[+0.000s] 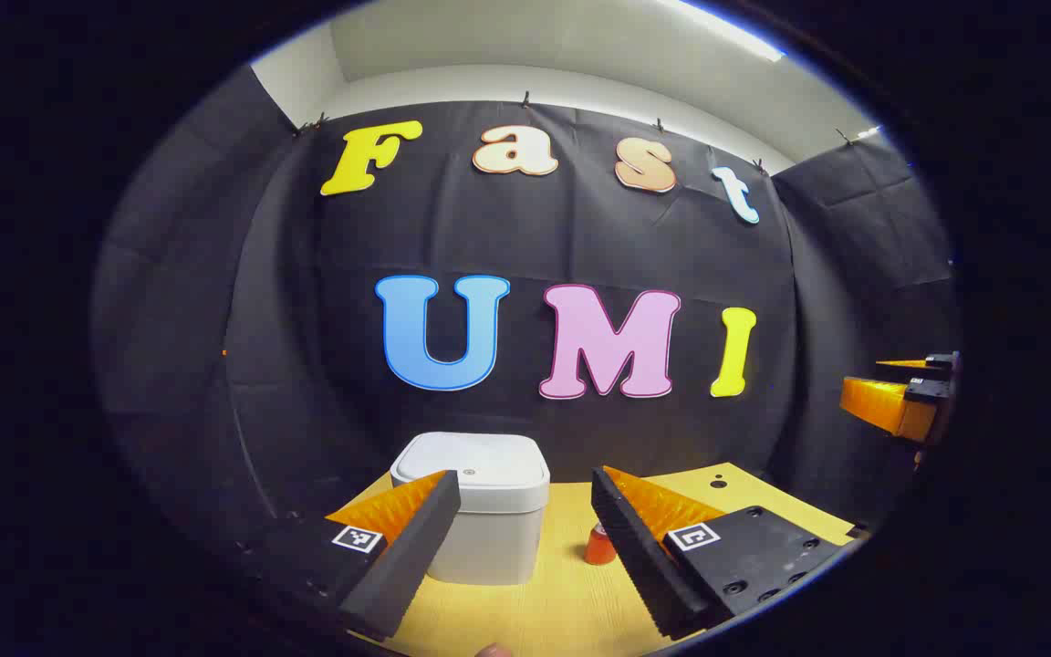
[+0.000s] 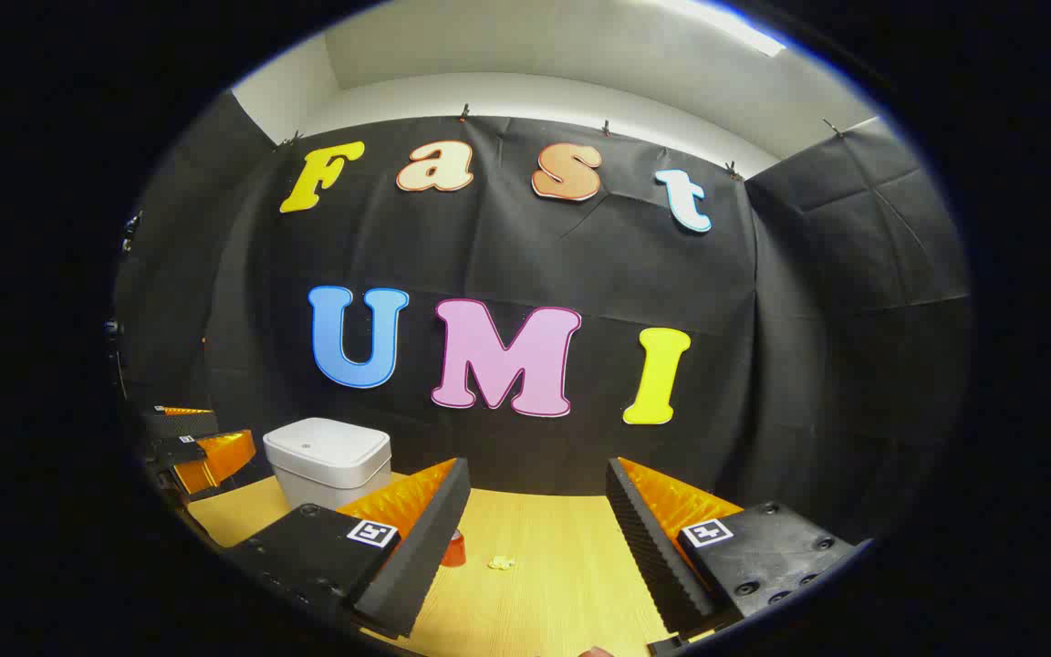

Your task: Press the lid of the desktop garbage bin to open it, pick up the crumpled paper on the desktop and throw it into the bin, then pick up the pop can on the desktop and drop it into the bin, and finally close the garbage bin lid.

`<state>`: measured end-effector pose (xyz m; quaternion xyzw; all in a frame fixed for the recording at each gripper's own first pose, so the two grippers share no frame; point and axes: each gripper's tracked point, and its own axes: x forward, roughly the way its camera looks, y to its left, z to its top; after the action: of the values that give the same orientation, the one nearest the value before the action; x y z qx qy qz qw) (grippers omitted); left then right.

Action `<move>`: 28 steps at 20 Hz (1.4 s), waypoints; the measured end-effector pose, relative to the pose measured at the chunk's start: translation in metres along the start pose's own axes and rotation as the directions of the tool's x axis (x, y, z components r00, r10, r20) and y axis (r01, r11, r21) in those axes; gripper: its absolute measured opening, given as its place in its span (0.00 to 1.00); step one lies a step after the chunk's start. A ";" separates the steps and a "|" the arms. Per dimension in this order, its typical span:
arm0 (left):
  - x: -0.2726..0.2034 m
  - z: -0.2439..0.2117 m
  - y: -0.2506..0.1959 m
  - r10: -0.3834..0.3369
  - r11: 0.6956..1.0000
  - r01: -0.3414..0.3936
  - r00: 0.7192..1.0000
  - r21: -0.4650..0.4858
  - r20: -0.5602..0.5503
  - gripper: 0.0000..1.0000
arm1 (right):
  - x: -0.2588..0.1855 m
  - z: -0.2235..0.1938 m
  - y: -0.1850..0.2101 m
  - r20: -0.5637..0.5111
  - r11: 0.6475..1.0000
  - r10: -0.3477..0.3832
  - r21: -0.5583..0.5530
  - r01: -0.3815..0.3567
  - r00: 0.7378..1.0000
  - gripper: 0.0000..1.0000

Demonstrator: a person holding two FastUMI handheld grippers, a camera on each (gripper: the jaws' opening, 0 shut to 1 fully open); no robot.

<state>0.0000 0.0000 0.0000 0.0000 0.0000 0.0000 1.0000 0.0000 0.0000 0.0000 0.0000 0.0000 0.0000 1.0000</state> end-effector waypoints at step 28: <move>0.025 0.012 -0.002 -0.153 0.980 0.161 0.985 0.116 -0.074 0.14 | -0.008 -0.001 0.013 -0.001 1.000 0.020 -0.015 -0.020 1.000 0.96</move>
<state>0.0249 -0.0020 0.0118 0.0607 0.0326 -0.0788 0.9945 -0.0079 0.0128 -0.0007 -0.0075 0.0005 0.0101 0.9999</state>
